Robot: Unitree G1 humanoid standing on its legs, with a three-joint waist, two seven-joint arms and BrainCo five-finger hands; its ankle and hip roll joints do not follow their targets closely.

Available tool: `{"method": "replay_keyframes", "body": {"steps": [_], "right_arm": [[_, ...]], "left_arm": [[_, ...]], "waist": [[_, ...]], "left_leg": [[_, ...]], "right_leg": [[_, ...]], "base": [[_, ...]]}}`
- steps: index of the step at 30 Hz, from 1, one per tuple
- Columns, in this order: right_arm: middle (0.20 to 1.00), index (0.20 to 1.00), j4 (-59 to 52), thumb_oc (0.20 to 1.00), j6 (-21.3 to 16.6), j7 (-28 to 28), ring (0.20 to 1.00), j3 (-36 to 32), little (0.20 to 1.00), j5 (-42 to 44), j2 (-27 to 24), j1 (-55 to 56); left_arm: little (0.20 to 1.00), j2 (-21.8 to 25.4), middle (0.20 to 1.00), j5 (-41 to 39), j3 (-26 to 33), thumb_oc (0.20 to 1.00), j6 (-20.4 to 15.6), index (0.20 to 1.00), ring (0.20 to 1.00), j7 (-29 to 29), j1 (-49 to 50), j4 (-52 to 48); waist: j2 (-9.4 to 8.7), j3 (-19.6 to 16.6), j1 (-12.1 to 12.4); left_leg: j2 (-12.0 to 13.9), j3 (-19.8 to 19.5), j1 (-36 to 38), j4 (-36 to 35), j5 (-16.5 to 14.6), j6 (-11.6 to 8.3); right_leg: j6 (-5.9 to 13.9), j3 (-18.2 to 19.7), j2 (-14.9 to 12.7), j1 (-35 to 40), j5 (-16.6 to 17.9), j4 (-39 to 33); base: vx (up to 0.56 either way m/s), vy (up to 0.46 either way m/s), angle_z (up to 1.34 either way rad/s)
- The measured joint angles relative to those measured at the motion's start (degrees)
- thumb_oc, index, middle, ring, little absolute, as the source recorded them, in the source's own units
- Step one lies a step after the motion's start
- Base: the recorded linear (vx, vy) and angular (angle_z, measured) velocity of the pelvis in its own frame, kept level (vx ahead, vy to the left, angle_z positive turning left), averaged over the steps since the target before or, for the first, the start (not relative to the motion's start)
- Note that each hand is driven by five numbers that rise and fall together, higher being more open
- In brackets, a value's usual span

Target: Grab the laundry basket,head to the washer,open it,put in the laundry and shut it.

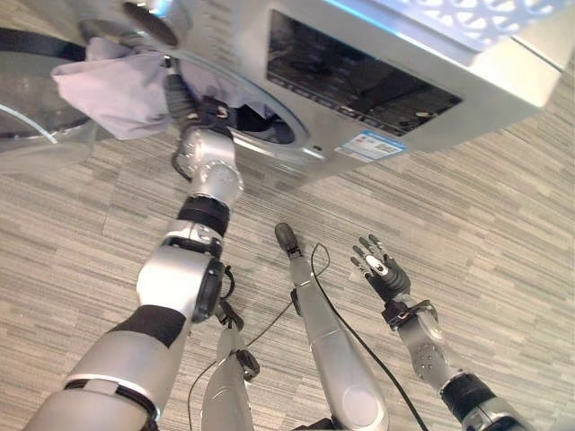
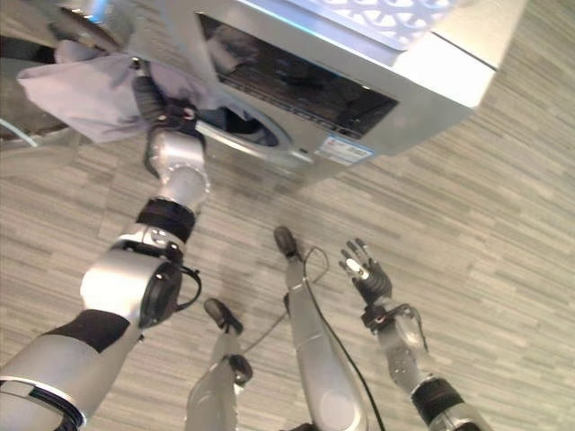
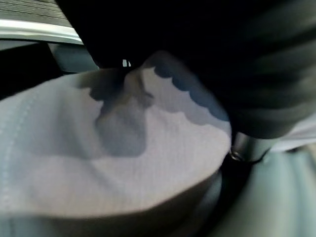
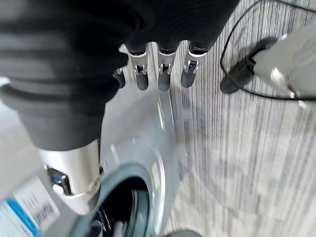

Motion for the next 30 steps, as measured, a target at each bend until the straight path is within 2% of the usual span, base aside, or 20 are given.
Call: {"method": "replay_keyframes", "body": {"steps": [2,3,6,9,12,13,15,17,18,19,20,23,25,26,28,29,30], "right_arm": [[1.0,1.0,-1.8,1.0,0.0,0.0,1.0,-0.2,1.0,0.0,-0.7,0.4],[1.0,1.0,-3.0,1.0,0.0,0.0,1.0,-0.8,1.0,0.0,-1.0,0.6],[1.0,1.0,-5.8,1.0,0.1,-0.1,1.0,-3.7,1.0,-0.2,-2.0,0.8],[1.0,1.0,-6.1,1.0,0.1,-1.2,1.0,-7.4,1.0,-0.7,-3.1,0.8],[1.0,1.0,-6.6,1.0,0.0,-1.4,1.0,-8.6,1.0,-1.2,-3.6,2.1],[1.0,1.0,-7.4,1.0,0.0,-1.3,1.0,-8.2,1.0,-1.5,-4.1,3.4],[1.0,1.0,-7.5,1.0,0.2,-1.3,1.0,-7.9,1.0,-2.3,-4.4,4.5],[1.0,1.0,-7.6,1.0,0.3,-1.3,1.0,-8.3,1.0,-2.4,-4.9,4.6],[1.0,1.0,-7.7,1.0,0.5,-1.2,1.0,-8.8,1.0,-2.4,-5.7,4.8],[1.0,1.0,-7.8,1.0,0.6,-1.2,1.0,-10.0,1.0,-2.4,-6.2,5.5],[1.0,1.0,-7.6,1.0,0.7,-1.3,1.0,-10.8,1.0,-2.5,-6.5,5.6],[1.0,1.0,-7.7,1.0,1.7,-1.2,1.0,-12.1,1.0,-4.3,-6.9,5.7],[1.0,1.0,-7.5,1.0,2.7,-1.0,1.0,-12.1,1.0,-4.8,-7.4,5.7],[1.0,1.0,-7.4,1.0,2.9,-0.8,1.0,-12.2,1.0,-4.8,-7.5,5.8],[1.0,1.0,-7.0,1.0,2.9,0.3,1.0,-12.7,1.0,-4.8,-8.2,7.3],[1.0,1.0,-7.0,1.0,3.1,0.4,1.0,-12.6,1.0,-4.9,-8.8,7.9],[1.0,1.0,-7.7,1.0,3.2,1.0,1.0,-12.5,1.0,-4.9,-10.3,8.8]], "left_arm": [[0.2,1.9,0.2,0.1,0.4,0.2,0.5,0.2,0.2,0.0,-0.5,2.1],[0.2,4.3,0.2,0.1,0.3,0.2,2.1,0.2,0.2,0.1,-2.1,7.1],[0.2,9.6,0.2,0.5,-1.7,0.2,7.3,0.2,0.2,0.0,-4.9,13.7],[0.2,10.4,0.2,0.0,-5.1,0.2,8.5,0.2,0.2,1.2,-7.5,13.5],[0.2,9.9,0.2,0.1,-5.9,0.2,8.3,0.2,0.2,2.9,-7.2,10.2],[1.0,9.8,1.0,0.3,-6.2,1.0,7.6,1.0,1.0,3.9,-6.8,8.4],[1.0,10.1,1.0,0.5,-8.0,1.0,7.1,1.0,1.0,4.1,-6.9,8.8],[1.0,11.5,1.0,1.0,-10.6,1.0,8.4,1.0,1.0,3.1,-7.0,11.2],[1.0,14.3,1.0,3.7,-16.9,1.0,10.8,1.0,1.0,0.3,-7.3,15.5],[1.0,16.1,1.0,5.7,-19.1,1.0,13.0,1.0,1.0,-1.5,-7.3,16.5],[1.0,16.7,1.0,7.9,-19.6,1.0,15.0,1.0,1.0,-3.1,-7.3,16.9],[1.0,16.9,1.0,13.7,-21.8,1.0,17.7,1.0,1.0,-7.0,-7.3,17.9],[1.0,17.5,1.0,19.8,-26.9,1.0,19.6,1.0,1.0,-10.2,-7.4,18.2],[1.0,18.1,1.0,24.7,-29.7,1.0,20.3,1.0,1.0,-11.3,-7.5,18.2],[1.0,19.0,1.0,42.0,-41.6,1.0,21.8,1.0,1.0,-11.0,-9.6,19.9],[1.0,19.0,1.0,49.0,-42.1,1.0,22.7,1.0,1.0,-10.8,-10.4,19.9],[1.0,18.3,1.0,59.4,-47.2,1.0,24.2,1.0,1.0,-8.4,-12.4,20.2]], "waist": [[0.02,0.0,-0.2],[0.03,0.0,-0.5],[0.28,-0.1,-0.9],[0.41,-0.1,-0.7],[0.41,-0.1,-0.1],[0.4,-0.1,0.1],[0.43,-0.1,0.3],[0.46,-0.1,0.1],[0.54,-0.1,-0.1],[0.66,0.0,0.1],[0.7,0.0,0.3],[0.82,0.0,0.8],[1.27,-0.2,1.0],[1.37,-0.3,1.0],[1.58,-0.3,1.2],[1.61,-0.3,1.2],[1.63,-0.3,0.8]], "left_leg": [[0.5,0.6,0.0,0.0,-0.1,-0.45],[1.0,1.0,0.1,0.0,-0.1,-0.77],[1.5,1.7,0.4,0.0,-0.1,-1.07],[1.7,1.6,0.4,0.0,0.0,-1.4],[1.5,1.6,-0.3,0.0,0.2,-1.62],[1.5,1.5,-1.0,0.0,0.3,-1.73],[1.4,1.7,-1.2,0.0,0.3,-1.77],[1.4,1.8,-1.0,0.0,0.3,-1.78],[1.3,2.1,-0.7,0.0,0.3,-1.78],[1.3,2.4,-0.5,0.0,0.3,-1.77],[1.3,2.5,-0.5,0.0,0.3,-1.76],[1.2,2.5,-0.3,0.0,0.3,-1.77],[1.0,2.5,-0.2,0.0,0.3,-1.77],[1.0,2.5,-0.1,0.0,0.3,-1.77],[1.0,2.7,-0.1,0.0,0.3,-1.82],[1.0,2.7,-0.1,0.0,0.2,-1.92],[1.0,2.9,-0.3,0.0,0.1,-2.08]], "right_leg": [[-0.07,0.4,0.7,-0.4,0.1,0.0],[-0.13,0.5,1.3,-0.6,0.1,0.1],[-0.17,0.8,2.0,-0.6,0.1,0.1],[-0.29,0.7,2.2,-0.8,0.1,0.5],[-0.35,0.8,2.1,-1.8,0.1,1.1],[-0.34,0.8,2.0,-2.6,0.1,1.4],[-0.32,0.9,2.0,-2.9,0.1,1.4],[-0.28,1.0,2.0,-2.8,-0.1,1.5],[-0.28,1.3,2.1,-2.8,-0.1,1.6],[-0.31,1.6,2.2,-2.8,-0.1,1.6],[-0.39,1.6,2.2,-2.8,0.0,1.6],[-0.57,1.7,2.1,-2.7,0.2,1.9],[-0.55,1.7,2.0,-2.7,0.1,2.1],[-0.54,1.8,2.0,-2.7,0.0,2.2],[-0.7,1.9,2.0,-2.8,-0.1,2.4],[-0.73,2.0,2.0,-2.8,-0.1,2.4],[-0.73,2.1,2.0,-3.1,-0.1,2.3]], "base": [[0.05,-0.035,-0.18],[0.07,-0.013,-0.16],[0.07,-0.022,-0.11],[0.03,-0.057,0.0],[0.02,-0.044,0.03],[0.02,-0.02,0.04],[0.0,0.0,0.0],[0.02,0.008,-0.05],[0.01,0.004,-0.08],[0.01,-0.004,-0.08],[0.0,-0.007,-0.04],[0.0,0.0,0.0],[-0.03,-0.023,0.01],[-0.05,-0.041,0.0],[-0.03,-0.024,0.0],[0.0,0.0,0.0],[0.0,0.0,0.0]]}}
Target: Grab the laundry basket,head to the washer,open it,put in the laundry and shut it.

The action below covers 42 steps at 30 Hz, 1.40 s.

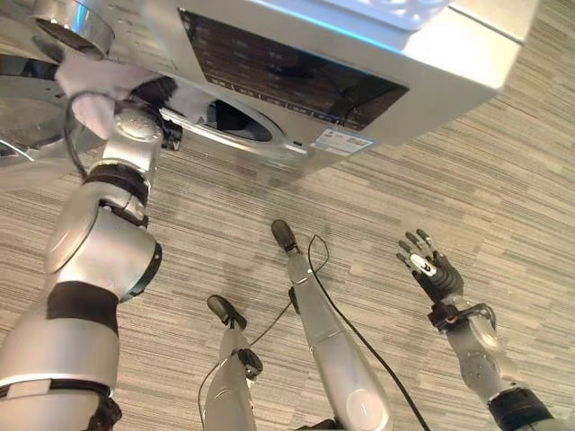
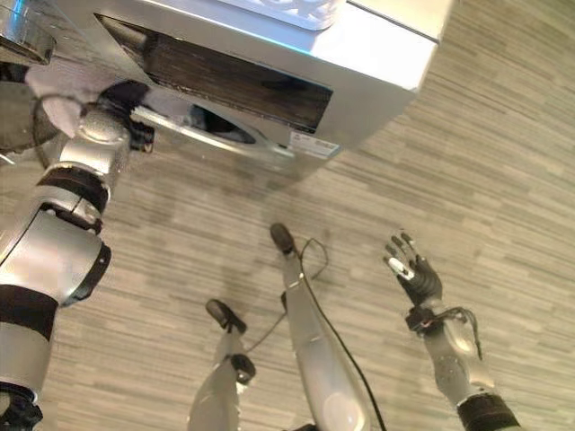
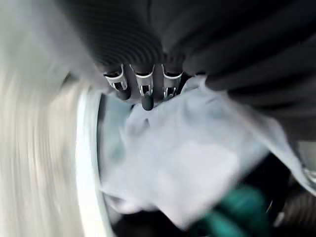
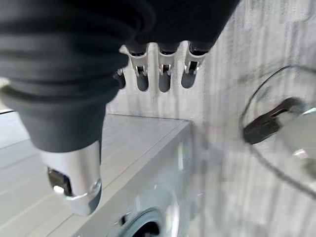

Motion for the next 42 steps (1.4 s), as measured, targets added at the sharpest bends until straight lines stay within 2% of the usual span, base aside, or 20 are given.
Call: {"method": "replay_keyframes", "body": {"steps": [3,6,10,12,13,15,16,17,18,20,22,25,27,28,31,34,35,37,39,42], "right_arm": [[1.0,1.0,-1.4,1.0,-0.1,0.4,1.0,-0.2,1.0,-0.1,-1.4,0.1],[1.0,1.0,-3.2,1.0,-0.6,0.0,1.0,-2.3,1.0,-0.2,-1.7,1.0],[1.0,1.0,-2.9,1.0,-1.5,-1.4,1.0,-3.4,1.0,-1.0,-2.0,1.1],[1.0,1.0,-3.1,1.0,-1.6,-1.3,1.0,-3.3,1.0,-1.1,-2.3,1.3],[1.0,1.0,-3.1,1.0,-1.6,-0.8,1.0,-3.3,1.0,-1.1,-3.7,1.5],[1.0,1.0,-2.8,1.0,-1.6,-0.6,1.0,-3.5,1.0,-1.1,-4.9,1.5],[1.0,1.0,-2.1,1.0,-1.6,0.3,1.0,-3.4,1.0,-1.0,-6.3,1.5],[1.0,1.0,-1.8,1.0,-1.6,0.6,1.0,-3.4,1.0,-0.9,-6.7,1.5],[1.0,1.0,-1.2,1.0,-1.6,1.5,1.0,-3.0,1.0,-0.8,-7.8,1.3],[1.0,1.0,-0.5,1.0,-1.6,2.1,1.0,-2.6,1.0,0.4,-8.8,0.7],[1.0,1.0,-0.6,1.0,-1.5,3.1,1.0,-1.6,1.0,1.7,-11.6,0.5],[1.0,1.0,-0.6,1.0,-1.5,3.3,1.0,-1.4,1.0,3.7,-14.4,0.4],[1.0,1.0,-0.5,1.0,-1.5,3.7,1.0,-0.8,1.0,5.0,-15.1,0.6],[1.0,1.0,-0.2,1.0,-1.6,3.7,1.0,1.1,1.0,5.3,-15.5,-0.1],[1.0,1.0,-3.1,1.0,-2.1,3.7,1.0,-0.2,1.0,4.6,-12.0,-0.2],[1.0,1.0,-2.7,1.0,-2.9,3.1,1.0,-2.1,1.0,3.3,-8.6,0.1],[1.0,1.0,-2.6,1.0,-3.1,2.1,1.0,-2.5,1.0,2.4,-7.1,0.1],[1.0,1.0,-2.6,1.0,-3.1,1.5,1.0,-2.2,1.0,1.2,-7.0,0.3],[1.0,1.0,-1.6,1.0,-3.2,0.8,1.0,-4.2,1.0,0.2,-4.1,0.4],[1.0,1.0,-1.1,1.0,-3.2,0.0,1.0,-3.2,1.0,0.2,-2.5,0.5]], "left_arm": [[1.0,-0.1,1.0,9.2,-0.1,1.0,0.8,1.0,1.0,2.8,-2.0,-0.6],[1.0,-1.6,1.0,7.3,6.8,1.0,0.8,1.0,1.0,5.8,-1.9,-0.2],[1.0,-1.8,1.0,3.2,6.1,1.0,0.4,1.0,1.0,7.3,-2.0,-1.1],[1.0,-0.6,1.0,5.4,0.0,1.0,0.6,1.0,1.0,8.5,-2.2,-2.6],[1.0,2.8,1.0,16.3,-14.4,1.0,0.7,1.0,1.0,8.3,-3.6,-3.4],[1.0,5.0,1.0,27.1,-21.4,1.0,1.0,1.0,1.0,8.0,-4.5,-4.7],[1.0,7.4,1.0,38.2,-28.3,1.0,0.6,1.0,1.0,8.0,-5.7,-8.0],[1.0,8.3,1.0,41.8,-29.9,1.0,0.5,1.0,1.0,8.0,-5.9,-9.4],[1.0,11.5,1.0,48.3,-35.3,1.0,-1.1,1.0,1.0,8.1,-6.9,-15.1],[1.0,14.4,1.0,55.8,-37.0,1.0,-5.2,1.0,1.0,8.0,-7.6,-21.1],[1.0,17.6,1.0,58.9,-37.7,1.0,-8.1,1.0,1.0,8.3,-7.7,-28.6],[1.0,16.4,1.0,62.7,-39.1,1.0,-9.9,1.0,1.0,9.0,-7.4,-29.6],[1.0,15.8,1.0,65.1,-39.2,1.0,-9.8,1.0,1.0,9.2,-6.5,-28.2],[1.0,12.7,1.0,66.8,-38.3,1.0,-7.0,1.0,1.0,11.4,-4.9,-24.5],[1.0,4.3,1.0,65.6,-26.5,1.0,-2.5,1.0,1.0,12.5,-2.2,-16.4],[1.0,2.3,1.0,63.2,-22.7,1.0,-1.6,1.0,1.0,12.7,-1.5,-12.4],[1.0,1.9,1.0,58.9,-20.7,1.0,-1.2,1.0,1.0,12.6,-0.8,-12.4],[1.0,2.0,1.0,56.7,-20.6,1.0,-0.9,1.0,1.0,12.4,-0.7,-12.6],[1.0,0.5,1.0,49.0,-10.4,1.0,-1.4,1.0,1.0,11.7,2.7,-13.6],[1.0,-0.3,1.0,42.8,-9.6,1.0,-1.6,1.0,1.0,10.7,3.9,-14.8]], "waist": [[0.1,-0.1,-1.0],[0.15,-0.1,-1.9],[0.37,-0.5,-1.9],[0.36,-0.5,-2.0],[0.32,-0.8,-1.9],[0.31,-0.8,-1.7],[0.32,-0.8,-1.5],[0.32,-0.8,-1.2],[0.32,-0.8,-0.8],[0.32,-0.8,-0.4],[0.6,-0.7,-0.1],[0.77,-0.8,0.0],[1.21,-1.1,-0.4],[1.12,-1.2,-0.2],[1.12,-1.2,-0.4],[1.05,-1.2,-0.7],[1.06,-1.2,-0.7],[1.05,-1.2,-0.9],[1.13,-1.4,-0.4],[1.23,-1.4,-0.2]], "left_leg": [[0.0,0.4,-0.5,0.0,0.0,-0.08],[0.3,0.8,-0.6,0.0,-0.2,-0.3],[0.1,0.8,-1.6,0.0,-0.2,-0.35],[0.0,1.0,-1.8,0.0,-0.2,-0.39],[-0.2,1.4,-2.4,0.0,-0.4,-0.64],[-0.2,1.9,-2.7,0.0,-0.5,-0.74],[-0.2,2.1,-3.0,0.0,-0.7,-0.57],[-0.2,2.1,-3.1,0.0,-0.7,-0.54],[-0.2,2.1,-3.0,0.0,-0.6,-0.28],[-0.2,2.0,-2.7,0.0,-0.9,0.04],[-0.7,2.5,-1.9,0.0,-1.2,0.5],[-1.4,3.4,-0.1,0.0,-2.0,0.72],[-1.5,3.4,0.2,0.0,-2.2,0.73],[-1.4,3.2,0.3,0.0,-2.2,0.74],[-1.3,3.2,0.4,0.0,-2.1,0.61],[-1.2,3.2,0.3,0.0,-2.0,0.51],[-1.3,3.3,0.2,0.0,-2.0,0.51],[-1.2,3.2,0.1,0.0,-2.2,0.32],[-1.0,3.2,0.1,0.0,-1.9,0.54],[-0.8,2.7,-0.1,0.0,-1.7,0.15]], "right_leg": [[0.12,0.3,0.2,-0.6,0.1,-0.1],[0.11,0.6,0.5,-0.9,0.1,-0.1],[0.46,0.9,0.4,-1.7,0.3,-0.8],[0.5,1.2,0.4,-1.9,0.3,-0.9],[0.47,1.6,0.3,-2.7,0.2,-1.3],[1.05,1.8,0.3,-3.0,0.7,-1.5],[1.06,1.8,0.4,-3.4,0.7,-1.4],[0.98,1.8,0.4,-3.4,0.8,-1.4],[0.56,1.7,0.5,-3.4,1.1,-1.3],[0.72,1.6,0.4,-3.3,1.0,-0.6],[1.15,1.7,0.1,-3.2,0.6,0.4],[1.84,1.7,-0.4,-2.3,-0.1,1.3],[2.06,1.6,-0.6,-2.0,-0.9,1.4],[2.01,1.4,-0.6,-1.8,-0.9,1.4],[2.13,1.4,-0.6,-1.6,-1.0,1.3],[2.21,1.3,-0.6,-1.6,-1.1,1.1],[2.21,1.4,-0.6,-1.7,-1.1,1.0],[2.2,1.5,-0.5,-1.8,-1.2,0.9],[2.04,1.2,-0.4,-1.9,-1.1,1.2],[1.91,0.3,-0.5,-1.9,-1.1,1.3]], "base": [[0.01,-0.003,-0.05],[0.03,-0.013,-0.07],[0.01,-0.005,0.02],[0.01,0.001,-0.02],[0.02,0.01,-0.04],[0.02,0.024,-0.1],[0.02,0.03,-0.09],[0.01,0.019,-0.05],[0.0,0.0,0.0],[0.0,0.0,0.0],[0.0,0.022,-0.02],[0.0,0.02,-0.08],[0.0,0.0,0.0],[-0.03,0.005,0.04],[-0.02,0.0,0.03],[0.0,0.0,0.0],[0.0,0.0,0.0],[-0.04,-0.034,-0.01],[-0.06,-0.036,0.0],[-0.05,-0.004,0.08]]}}
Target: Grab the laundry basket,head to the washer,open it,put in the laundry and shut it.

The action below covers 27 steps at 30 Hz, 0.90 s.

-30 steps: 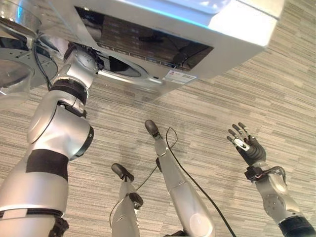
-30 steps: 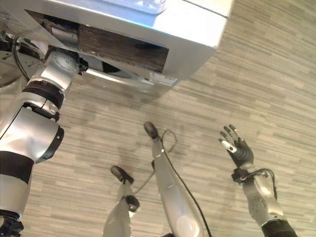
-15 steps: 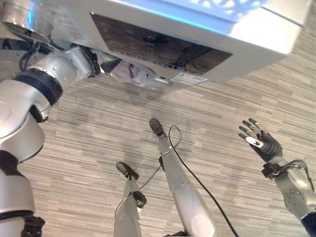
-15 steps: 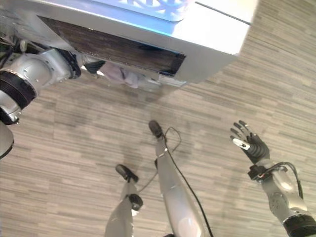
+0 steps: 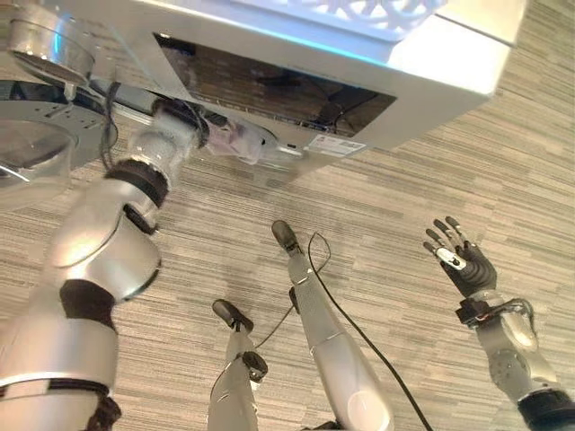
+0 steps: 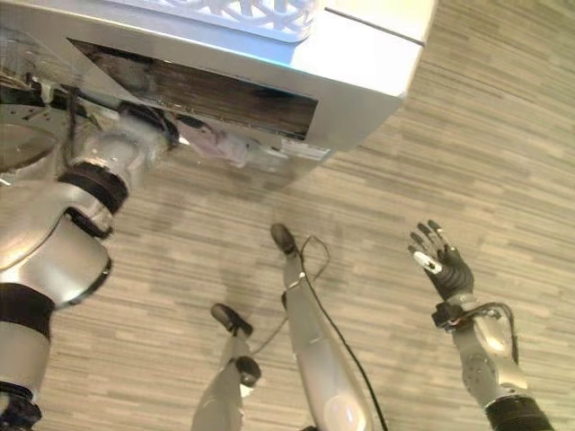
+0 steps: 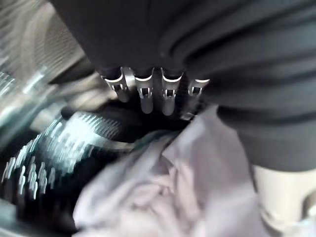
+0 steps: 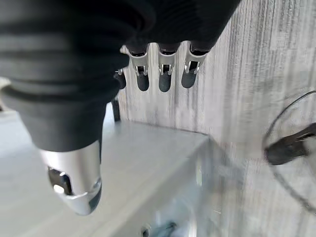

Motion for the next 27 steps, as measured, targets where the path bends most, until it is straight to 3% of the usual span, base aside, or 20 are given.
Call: {"method": "replay_keyframes", "body": {"steps": [4,6,7,9,11,12,14,15,16,17,18,20,21,22,27], "right_arm": [[1.0,1.0,0.4,1.0,0.1,-0.1,1.0,2.2,1.0,-0.1,0.8,0.6],[1.0,1.0,0.8,1.0,0.4,-0.5,1.0,3.8,1.0,-0.9,1.2,1.0],[1.0,1.0,1.2,1.0,0.8,-1.0,1.0,4.8,1.0,-2.8,1.5,1.4],[1.0,1.0,2.0,1.0,2.5,-1.3,1.0,6.6,1.0,-6.4,1.6,2.1],[1.0,1.0,3.1,1.0,3.5,-2.2,1.0,7.4,1.0,-10.3,1.9,1.4],[1.0,1.0,5.2,1.0,4.7,-2.7,1.0,7.5,1.0,-13.6,2.9,-0.9],[1.0,1.0,6.2,1.0,5.4,-3.9,1.0,7.2,1.0,-16.6,3.3,-3.3],[1.0,1.0,7.1,1.0,6.0,-4.9,1.0,7.0,1.0,-19.8,3.8,-6.3],[1.0,1.0,9.1,1.0,7.0,-6.0,1.0,6.8,1.0,-22.6,4.7,-8.9],[1.0,1.0,11.3,1.0,7.5,-7.0,1.0,6.8,1.0,-24.2,4.8,-10.2],[1.0,1.0,12.0,1.0,7.8,-7.6,1.0,6.4,1.0,-25.3,4.7,-11.6],[1.0,1.0,26.5,1.0,10.0,-10.5,1.0,10.5,1.0,-34.1,5.9,-22.3],[1.0,1.0,29.9,1.0,11.0,-11.4,1.0,11.6,1.0,-35.9,5.5,-23.4],[1.0,1.0,39.9,1.0,12.1,-14.7,1.0,11.4,1.0,-42.2,5.7,-32.1],[1.0,1.0,57.5,1.0,15.4,-17.5,1.0,14.5,1.0,-47.3,5.4,-42.1]], "left_arm": [[1.0,0.3,1.0,-2.8,2.5,1.0,0.0,1.0,1.0,-1.2,4.2,-7.6],[1.0,1.7,1.0,-3.4,6.5,1.0,0.3,1.0,1.0,-3.0,11.1,-16.0],[1.0,2.5,1.0,-3.5,12.1,1.0,0.4,1.0,1.0,-4.1,16.6,-23.5],[1.0,2.1,1.0,-5.2,17.8,1.0,0.3,1.0,1.0,-5.1,26.7,-32.6],[1.0,0.6,1.0,-5.8,22.8,1.0,0.5,1.0,1.0,-6.5,35.5,-37.4],[1.0,0.3,1.0,-7.5,25.0,1.0,0.6,1.0,1.0,-8.4,44.3,-40.8],[1.0,-0.1,1.0,-8.8,27.7,1.0,1.0,1.0,1.0,-10.0,51.7,-43.7],[1.0,-0.3,1.0,-10.9,29.9,1.0,1.1,1.0,1.0,-11.9,58.4,-45.5],[1.0,-2.4,1.0,-13.8,34.2,1.0,1.0,1.0,1.0,-13.2,64.5,-48.8],[1.0,-3.9,1.0,-16.3,35.1,1.0,1.0,1.0,1.0,-13.8,67.9,-50.2],[1.0,-3.4,1.0,-17.1,32.8,1.0,1.0,1.0,1.0,-14.9,69.6,-50.3],[1.0,-5.3,1.0,-25.3,34.6,1.0,-0.4,1.0,1.0,-17.7,77.1,-53.9],[1.0,-4.9,1.0,-26.7,33.0,1.0,-0.8,1.0,1.0,-18.5,77.4,-54.3],[1.0,-2.9,1.0,-32.4,30.4,1.0,-2.6,1.0,1.0,-20.1,80.7,-56.0],[1.0,-0.6,1.0,-37.2,31.2,1.0,-4.4,1.0,1.0,-21.0,83.5,-59.3]], "waist": [[0.22,-0.1,1.2],[0.97,-0.4,2.7],[1.17,-0.4,2.9],[1.56,-0.4,5.0],[2.22,-0.5,6.3],[2.39,-0.5,8.1],[2.77,-0.5,8.3],[3.1,-0.6,10.0],[3.0,-0.6,10.1],[3.25,-0.6,9.7],[3.47,-0.7,11.1],[3.53,-1.0,11.8],[3.39,-1.1,12.2],[3.73,-1.1,14.8],[4.83,-1.6,17.4]], "left_leg": [[0.0,-1.1,1.0,0.0,0.5,0.0],[-0.1,-1.9,1.8,-0.3,0.5,0.03],[-0.2,-2.4,2.1,-0.3,0.5,0.16],[-0.4,-3.3,3.2,-0.2,1.1,0.63],[-0.4,-4.3,3.9,-0.2,1.1,0.71],[-0.4,-4.9,4.4,-0.3,1.1,0.74],[-0.4,-5.5,4.4,-0.3,1.1,0.58],[-0.5,-5.6,4.3,-0.2,1.4,1.04],[-0.3,-5.6,4.8,-0.3,1.4,1.1],[-0.2,-5.9,5.1,-0.3,1.5,1.16],[-0.2,-5.8,5.4,-0.3,1.5,1.24],[0.5,-7.5,6.5,-0.3,1.3,1.89],[0.6,-7.8,7.5,-0.3,1.3,2.02],[0.9,-9.7,9.7,-0.3,1.6,2.44],[0.7,-13.8,9.9,-0.2,2.8,2.56]], "right_leg": [[-0.57,-0.8,-0.3,1.0,-0.3,1.5],[-1.44,-1.5,-0.8,1.7,-1.3,2.5],[-1.87,-1.9,-1.0,2.0,-1.8,3.1],[-2.18,-2.5,-1.3,2.7,-3.2,5.3],[-2.51,-2.9,-1.6,3.3,-4.2,6.4],[-2.4,-3.5,-2.0,3.5,-4.8,7.3],[-2.66,-3.9,-2.4,3.6,-5.5,7.6],[-2.86,-4.9,-2.8,3.7,-5.7,8.4],[-2.79,-5.0,-2.9,4.2,-5.7,8.4],[-2.85,-5.2,-3.1,4.7,-6.1,8.4],[-2.77,-5.6,-3.4,5.2,-6.6,9.1],[-2.89,-7.2,-3.5,7.7,-7.3,9.2],[-2.95,-7.3,-3.6,8.3,-7.8,9.1],[-3.39,-9.6,-4.3,11.2,-9.2,11.0],[-4.18,-12.9,-6.5,12.7,-10.5,13.7]], "base": [[-0.05,0.007,0.1],[-0.05,0.006,0.15],[-0.1,-0.048,0.2],[-0.1,-0.048,0.24],[-0.04,0.019,0.26],[-0.02,0.021,0.25],[-0.03,0.029,0.25],[-0.03,0.023,0.16],[-0.04,-0.008,0.18],[-0.03,-0.009,0.23],[-0.04,-0.014,0.27],[-0.04,-0.012,0.25],[-0.07,-0.021,0.5],[-0.06,-0.013,0.54],[-0.04,0.026,0.43]]}}
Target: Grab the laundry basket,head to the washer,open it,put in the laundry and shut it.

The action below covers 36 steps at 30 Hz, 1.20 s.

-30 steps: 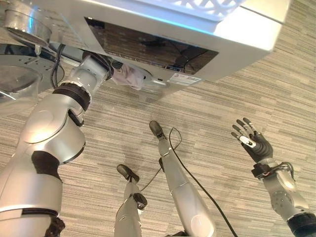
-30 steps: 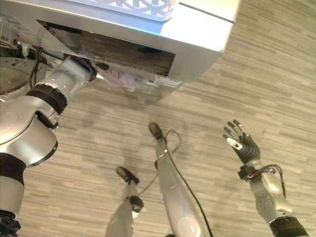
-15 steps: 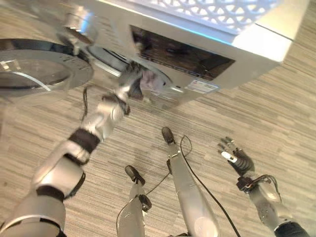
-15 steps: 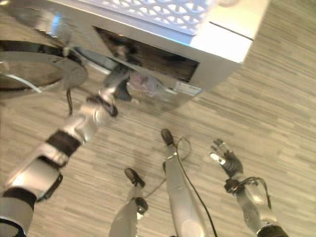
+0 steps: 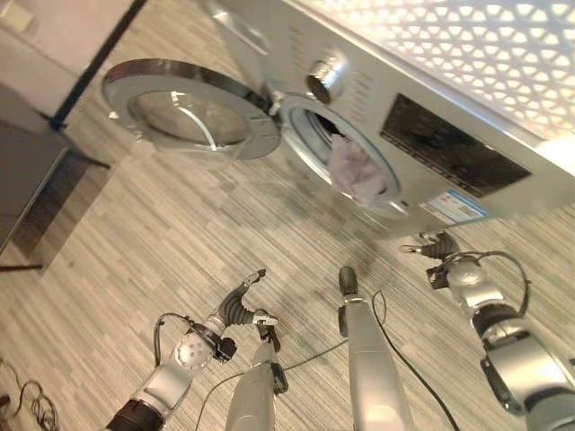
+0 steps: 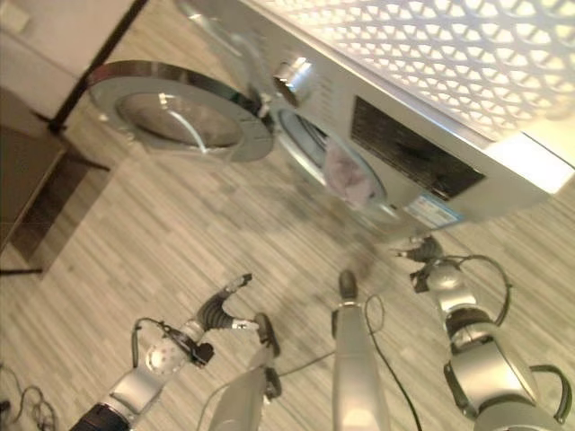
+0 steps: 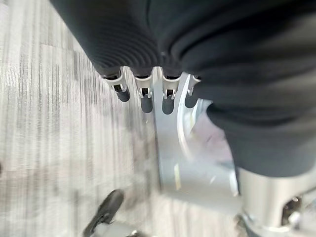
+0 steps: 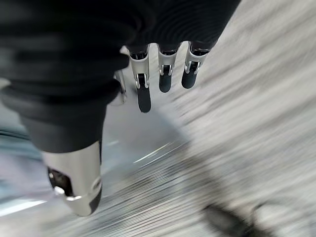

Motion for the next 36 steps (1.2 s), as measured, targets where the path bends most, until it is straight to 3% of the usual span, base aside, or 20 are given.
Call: {"method": "replay_keyframes", "body": {"steps": [5,7,11,14,18,21,25,29,32,33,36], "right_arm": [[1.0,1.0,6.7,1.0,1.8,-1.1,1.0,-1.1,1.0,0.1,0.1,-0.6],[1.0,1.0,8.1,1.0,2.4,-1.0,1.0,-1.3,1.0,0.1,0.4,-0.6],[1.0,1.0,7.4,1.0,2.2,-0.8,1.0,-3.6,1.0,0.3,2.2,-0.8],[1.0,1.0,6.4,1.0,0.3,-1.2,1.0,-7.4,1.0,5.1,7.6,-2.6],[1.0,1.0,5.5,1.0,-0.1,-1.9,1.0,-11.0,1.0,11.7,14.6,-1.0],[1.0,1.0,4.0,1.0,-0.4,-2.4,1.0,-9.1,1.0,14.4,19.0,4.6],[1.0,1.0,4.2,1.0,0.5,-2.2,1.0,-7.0,1.0,14.7,21.5,12.3],[1.0,1.0,4.0,1.0,1.1,-2.2,1.0,-9.1,1.0,13.6,19.0,17.4],[1.0,1.0,3.4,1.0,1.0,-2.5,1.0,-13.8,1.0,13.1,16.8,19.1],[1.0,1.0,3.5,1.0,1.0,-2.6,1.0,-14.5,1.0,12.0,16.1,20.1],[1.0,1.0,2.8,1.0,0.8,-3.0,1.0,-14.6,1.0,10.7,15.5,22.4]], "left_arm": [[1.0,0.7,1.0,-2.1,0.7,1.0,0.0,1.0,1.0,-1.8,4.6,0.4],[1.0,1.2,1.0,-2.1,0.5,1.0,0.3,1.0,1.0,-2.8,6.7,0.4],[1.0,0.7,1.0,-2.0,0.0,1.0,0.4,1.0,1.0,-3.7,7.0,0.7],[1.0,-1.8,1.0,-1.9,-0.6,1.0,0.4,1.0,1.0,-3.8,6.5,2.6],[1.0,-4.5,1.0,-1.6,-3.2,1.0,0.7,1.0,1.0,-3.8,4.3,4.5],[1.0,-7.3,1.0,-1.6,-4.2,1.0,0.8,1.0,1.0,-3.3,2.5,6.7],[1.0,-7.8,1.0,-1.5,-4.5,1.0,0.8,1.0,1.0,-3.0,1.9,7.3],[1.0,-7.1,1.0,-1.4,-3.0,1.0,0.9,1.0,1.0,-2.0,2.5,9.7],[1.0,-6.5,1.0,-0.5,-1.8,1.0,0.9,1.0,1.0,-1.9,2.4,11.8],[1.0,-5.0,1.0,0.9,-1.6,1.0,0.8,1.0,1.0,-1.4,3.7,12.0],[1.0,-3.6,1.0,2.4,-1.8,1.0,0.9,1.0,1.0,-1.2,4.5,15.3]], "waist": [[1.21,0.0,2.8],[2.22,-0.4,3.9],[4.56,-2.0,5.5],[5.91,-3.1,6.4],[5.98,-3.2,6.8],[5.77,-3.2,6.7],[4.35,-3.1,6.0],[0.57,-4.0,5.5],[-0.99,-4.5,5.5],[-2.5,-5.5,5.5],[-4.71,-7.7,5.1]], "left_leg": [[0.1,-2.6,0.9,-0.1,-0.1,-0.32],[0.3,-3.7,0.6,-0.1,-1.9,0.13],[0.7,-4.6,0.1,0.0,-2.1,0.27],[0.9,-6.1,-0.1,0.0,-2.1,0.25],[0.8,-6.4,-0.1,0.0,-1.7,0.17],[0.6,-7.1,0.1,0.2,-1.3,0.38],[0.1,-7.8,2.2,1.0,-0.1,0.34],[-2.3,-8.1,7.1,1.6,-1.5,1.75],[-2.7,-9.5,9.6,1.5,-2.1,2.21],[-3.0,-9.5,10.7,1.5,-2.7,2.56],[-3.5,-9.2,11.7,1.5,-3.1,2.91]], "right_leg": [[0.12,-1.8,-0.7,2.7,-1.1,-0.4],[0.14,-2.1,-0.5,3.3,-1.2,-1.7],[0.2,-4.2,-0.8,4.3,-0.6,-2.5],[-0.14,-5.2,-1.0,4.9,-0.8,-3.2],[0.2,-6.1,-1.6,5.8,-0.7,-3.3],[0.75,-7.3,-2.6,7.2,-1.2,-3.5],[0.94,-8.1,-3.4,10.9,-1.6,-3.5],[2.68,-8.4,-5.4,17.5,-2.3,-5.2],[3.63,-10.1,-5.8,22.4,-1.5,-8.2],[3.97,-10.1,-6.2,23.9,-1.5,-9.4],[5.01,-9.9,-6.4,25.7,-0.5,-11.9]], "base": [[-0.02,0.018,0.21],[-0.01,0.03,0.16],[0.0,0.042,0.19],[0.01,0.075,0.16],[0.02,0.099,0.12],[0.03,0.126,0.24],[0.07,0.136,0.16],[0.09,0.133,0.18],[0.06,0.1,0.22],[0.06,0.096,0.03],[0.03,0.09,-0.05]]}}
